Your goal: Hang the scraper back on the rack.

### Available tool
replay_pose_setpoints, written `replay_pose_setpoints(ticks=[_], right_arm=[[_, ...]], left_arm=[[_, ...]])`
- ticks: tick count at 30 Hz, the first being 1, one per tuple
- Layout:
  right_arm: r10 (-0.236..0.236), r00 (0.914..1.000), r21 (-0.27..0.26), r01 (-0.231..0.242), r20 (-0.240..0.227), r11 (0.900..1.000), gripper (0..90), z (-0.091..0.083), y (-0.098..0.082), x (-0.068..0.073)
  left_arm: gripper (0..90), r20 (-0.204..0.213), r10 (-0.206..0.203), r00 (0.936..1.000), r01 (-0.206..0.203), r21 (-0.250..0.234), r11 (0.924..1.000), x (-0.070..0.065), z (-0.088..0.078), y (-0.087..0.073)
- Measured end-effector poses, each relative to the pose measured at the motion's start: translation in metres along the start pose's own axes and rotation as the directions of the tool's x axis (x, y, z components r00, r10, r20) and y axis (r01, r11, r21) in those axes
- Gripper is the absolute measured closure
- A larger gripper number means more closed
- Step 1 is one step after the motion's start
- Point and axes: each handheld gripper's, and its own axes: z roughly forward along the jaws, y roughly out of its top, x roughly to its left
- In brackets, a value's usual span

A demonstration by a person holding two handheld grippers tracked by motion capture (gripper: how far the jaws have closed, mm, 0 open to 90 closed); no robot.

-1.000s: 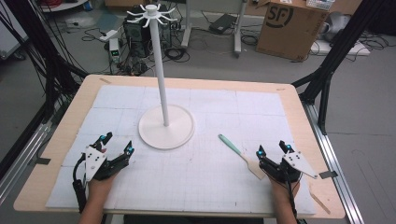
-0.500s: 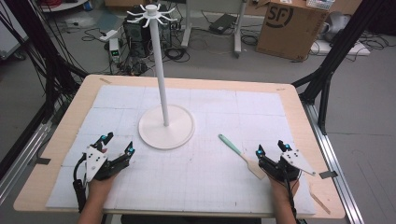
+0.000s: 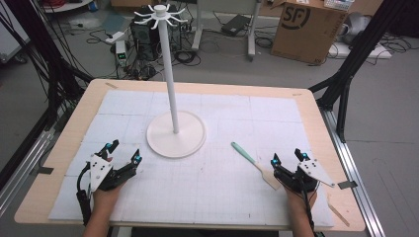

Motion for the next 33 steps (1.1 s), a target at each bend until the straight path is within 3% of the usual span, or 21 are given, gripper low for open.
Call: replay_pose_setpoints(ticks=[9,14,19,22,24,28,33], right_arm=[[0.057,0.9983,0.003,-0.057,-0.007,0.998,21.5,0.001,0.000,-0.004],[0.044,0.9987,0.021,-0.044,-0.024,0.999,24.2,0.003,0.001,-0.004],[-0.002,0.9965,0.040,0.006,-0.084,0.999,25.0,0.005,0.001,-0.002],[-0.024,0.9869,0.067,0.035,-0.160,0.997,30.6,0.008,0.002,-0.002],[-0.030,0.9800,0.097,0.050,-0.197,0.994,28.3,0.011,0.004,-0.002],[-0.042,0.9743,0.134,0.073,-0.221,0.988,24.7,0.015,0.005,-0.001],[-0.015,0.9601,0.174,0.066,-0.279,0.983,23.0,0.018,0.007,-0.001]], left_arm=[[25.7,0.006,-0.002,1.0000,0.002,0.004,1.0000,0.001,0.001,0.000],[25.6,0.013,0.012,0.9998,-0.012,0.004,0.9999,0.000,0.000,0.000],[25.2,0.004,0.014,0.9999,-0.014,-0.006,0.9999,-0.002,0.000,0.000],[25.4,0.004,0.021,0.9998,-0.020,-0.006,0.9998,-0.002,0.000,0.000],[25.4,0.003,0.018,0.9998,-0.018,-0.005,0.9998,-0.002,0.000,0.000],[25.6,0.006,0.019,0.9998,-0.019,-0.004,0.9998,-0.002,0.000,0.000],[25.6,0.008,0.024,0.9997,-0.024,-0.004,0.9997,-0.002,0.000,0.000]])
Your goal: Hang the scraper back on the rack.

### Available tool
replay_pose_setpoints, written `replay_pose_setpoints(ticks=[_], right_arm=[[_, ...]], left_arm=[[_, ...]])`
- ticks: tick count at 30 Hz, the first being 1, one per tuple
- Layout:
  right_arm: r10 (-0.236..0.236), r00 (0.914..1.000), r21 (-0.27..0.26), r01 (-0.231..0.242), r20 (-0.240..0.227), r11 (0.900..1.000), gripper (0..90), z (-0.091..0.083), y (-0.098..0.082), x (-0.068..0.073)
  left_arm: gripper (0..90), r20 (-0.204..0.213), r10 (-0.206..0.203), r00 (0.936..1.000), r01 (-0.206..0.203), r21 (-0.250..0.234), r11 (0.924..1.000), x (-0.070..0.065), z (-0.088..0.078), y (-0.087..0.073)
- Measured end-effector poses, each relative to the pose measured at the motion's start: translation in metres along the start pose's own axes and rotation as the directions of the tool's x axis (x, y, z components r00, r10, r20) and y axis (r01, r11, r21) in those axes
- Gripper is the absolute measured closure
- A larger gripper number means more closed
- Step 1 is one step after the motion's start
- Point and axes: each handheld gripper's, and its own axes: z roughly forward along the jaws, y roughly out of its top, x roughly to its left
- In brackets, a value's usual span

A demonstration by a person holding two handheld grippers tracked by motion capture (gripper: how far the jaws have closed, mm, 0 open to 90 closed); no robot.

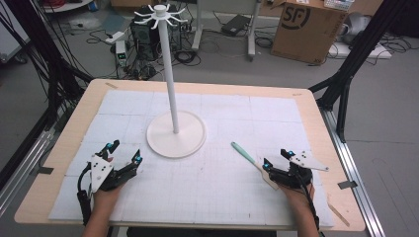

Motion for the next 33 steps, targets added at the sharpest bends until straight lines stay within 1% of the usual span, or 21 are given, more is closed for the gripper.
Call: replay_pose_setpoints(ticks=[1,3,6,7,8,9,12,13,14,16,17,19,26,28,32,33], right_arm=[[0.001,0.9999,0.007,-0.001,-0.012,1.000,22.9,0.001,0.001,0.001],[-0.019,0.9994,0.025,0.019,-0.031,0.999,23.4,0.003,0.003,0.004],[-0.067,0.9948,0.059,0.071,-0.077,0.996,25.8,0.006,0.008,0.010],[-0.074,0.9933,0.074,0.080,-0.088,0.994,27.1,0.008,0.010,0.012],[-0.087,0.9904,0.091,0.097,-0.108,0.991,29.5,0.010,0.010,0.014],[-0.100,0.9875,0.110,0.114,-0.122,0.987,29.8,0.012,0.011,0.016],[-0.131,0.9809,0.154,0.153,-0.144,0.976,33.0,0.019,0.010,0.020],[-0.134,0.9797,0.161,0.158,-0.149,0.974,33.7,0.021,0.010,0.021],[-0.137,0.9793,0.171,0.162,-0.149,0.972,34.1,0.022,0.009,0.021],[-0.129,0.9803,0.181,0.155,-0.149,0.971,35.8,0.023,0.009,0.020],[-0.125,0.9813,0.181,0.151,-0.146,0.972,36.6,0.023,0.009,0.019],[-0.116,0.9808,0.184,0.144,-0.157,0.972,39.6,0.024,0.009,0.018],[-0.113,0.9744,0.210,0.154,-0.194,0.965,46.3,0.028,0.009,0.018],[-0.111,0.9719,0.226,0.158,-0.208,0.961,47.6,0.029,0.009,0.017],[-0.100,0.9702,0.255,0.157,-0.221,0.954,49.3,0.032,0.010,0.017],[-0.099,0.9700,0.256,0.156,-0.222,0.954,49.7,0.033,0.010,0.016]], left_arm=[[25.6,-0.001,0.000,1.0000,0.000,-0.001,1.0000,0.000,0.000,0.000],[25.6,0.000,0.000,1.0000,0.000,0.001,1.0000,0.000,0.000,0.000],[25.6,-0.002,-0.001,1.0000,0.001,-0.001,1.0000,0.000,0.000,0.000],[25.6,-0.002,0.000,1.0000,0.000,0.000,1.0000,0.000,0.000,0.000],[25.6,-0.002,0.000,1.0000,0.000,0.000,1.0000,0.000,0.000,0.000],[25.6,-0.003,0.000,1.0000,0.000,0.000,1.0000,0.000,0.000,0.000],[25.6,-0.001,-0.001,1.0000,0.001,-0.002,1.0000,0.000,0.000,0.000],[25.6,-0.002,0.000,1.0000,0.000,-0.001,1.0000,0.000,0.000,0.000],[25.6,-0.002,0.002,1.0000,-0.002,0.001,1.0000,0.000,0.000,0.000],[25.6,-0.002,0.000,1.0000,0.000,0.000,1.0000,0.000,0.000,0.000],[25.6,-0.002,0.001,1.0000,-0.001,0.000,1.0000,0.000,0.000,0.000],[25.6,-0.001,-0.001,1.0000,0.001,-0.003,1.0000,-0.001,0.000,0.000],[25.7,0.000,0.003,1.0000,-0.003,0.001,1.0000,-0.001,0.000,0.000],[25.6,0.001,0.005,1.0000,-0.005,0.003,1.0000,0.000,0.000,0.000],[25.6,0.001,0.005,1.0000,-0.005,0.003,1.0000,0.000,0.000,0.000],[25.6,0.001,0.005,1.0000,-0.005,0.003,1.0000,0.000,0.000,0.000]])
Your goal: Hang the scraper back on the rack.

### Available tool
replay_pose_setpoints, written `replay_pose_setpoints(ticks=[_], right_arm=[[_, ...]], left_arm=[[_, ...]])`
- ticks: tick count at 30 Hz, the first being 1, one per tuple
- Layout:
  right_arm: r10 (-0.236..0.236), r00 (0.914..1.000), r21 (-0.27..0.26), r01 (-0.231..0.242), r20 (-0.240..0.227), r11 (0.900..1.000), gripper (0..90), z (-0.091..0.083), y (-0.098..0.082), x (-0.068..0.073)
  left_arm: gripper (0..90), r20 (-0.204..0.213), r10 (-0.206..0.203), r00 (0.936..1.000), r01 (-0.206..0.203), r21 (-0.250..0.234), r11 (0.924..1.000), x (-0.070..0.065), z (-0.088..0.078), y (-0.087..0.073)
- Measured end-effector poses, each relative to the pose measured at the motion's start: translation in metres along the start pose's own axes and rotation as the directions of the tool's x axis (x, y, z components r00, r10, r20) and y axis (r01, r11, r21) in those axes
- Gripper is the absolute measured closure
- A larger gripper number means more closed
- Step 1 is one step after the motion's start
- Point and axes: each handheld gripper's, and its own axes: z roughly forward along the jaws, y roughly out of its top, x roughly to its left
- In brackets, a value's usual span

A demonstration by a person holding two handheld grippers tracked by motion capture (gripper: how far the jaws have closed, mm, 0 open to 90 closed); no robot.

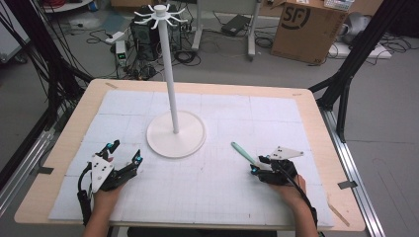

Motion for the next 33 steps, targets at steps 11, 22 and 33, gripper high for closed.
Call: replay_pose_setpoints(ticks=[11,22,33], right_arm=[[0.018,0.9998,0.028,-0.018,-0.009,0.999,56.4,0.0016,0.0007,-0.0029],[0.042,0.9991,0.043,-0.041,-0.009,0.998,62.6,0.0027,0.0008,-0.0060],[0.039,0.9992,0.045,-0.039,0.005,0.998,66.8,0.0029,0.0010,-0.0056]], left_arm=[[25.6,0.000,0.001,1.0000,-0.001,0.000,1.0000,-0.0001,0.0000,0.0000],[25.7,0.000,0.003,1.0000,-0.003,0.000,1.0000,-0.0003,0.0000,0.0000],[25.6,0.000,0.002,1.0000,-0.002,-0.001,1.0000,-0.0003,0.0001,0.0000]])
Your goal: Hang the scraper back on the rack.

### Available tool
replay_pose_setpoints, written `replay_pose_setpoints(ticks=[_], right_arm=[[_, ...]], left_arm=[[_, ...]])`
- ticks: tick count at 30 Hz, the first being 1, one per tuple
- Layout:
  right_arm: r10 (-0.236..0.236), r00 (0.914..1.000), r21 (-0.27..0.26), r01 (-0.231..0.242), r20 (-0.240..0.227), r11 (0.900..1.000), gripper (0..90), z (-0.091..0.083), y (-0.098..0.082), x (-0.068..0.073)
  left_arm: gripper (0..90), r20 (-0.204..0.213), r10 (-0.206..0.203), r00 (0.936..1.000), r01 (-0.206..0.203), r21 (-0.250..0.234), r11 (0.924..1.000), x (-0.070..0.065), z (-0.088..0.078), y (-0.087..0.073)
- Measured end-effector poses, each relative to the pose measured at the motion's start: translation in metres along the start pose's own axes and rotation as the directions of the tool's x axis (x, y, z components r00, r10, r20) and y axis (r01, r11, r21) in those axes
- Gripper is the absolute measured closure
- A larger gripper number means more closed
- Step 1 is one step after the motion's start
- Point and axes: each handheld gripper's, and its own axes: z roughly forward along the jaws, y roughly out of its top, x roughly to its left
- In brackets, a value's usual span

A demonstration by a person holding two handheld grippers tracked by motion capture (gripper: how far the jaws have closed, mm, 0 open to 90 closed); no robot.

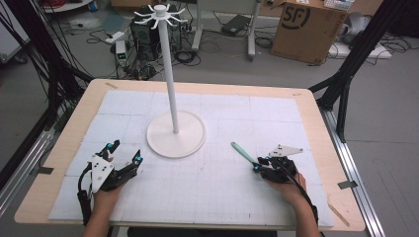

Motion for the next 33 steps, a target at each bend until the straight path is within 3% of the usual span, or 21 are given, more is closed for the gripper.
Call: replay_pose_setpoints(ticks=[5,33], right_arm=[[0.000,1.0000,0.001,0.000,0.000,1.000,73.8,-0.0002,0.0001,0.0004],[0.011,0.9999,0.011,-0.011,-0.002,1.000,81.5,-0.0003,0.0007,0.0009]], left_arm=[[25.7,0.000,0.000,1.0000,0.000,0.000,1.0000,0.0000,0.0000,0.0000],[25.7,0.001,0.004,1.0000,-0.004,0.000,1.0000,-0.0001,-0.0001,0.0000]])
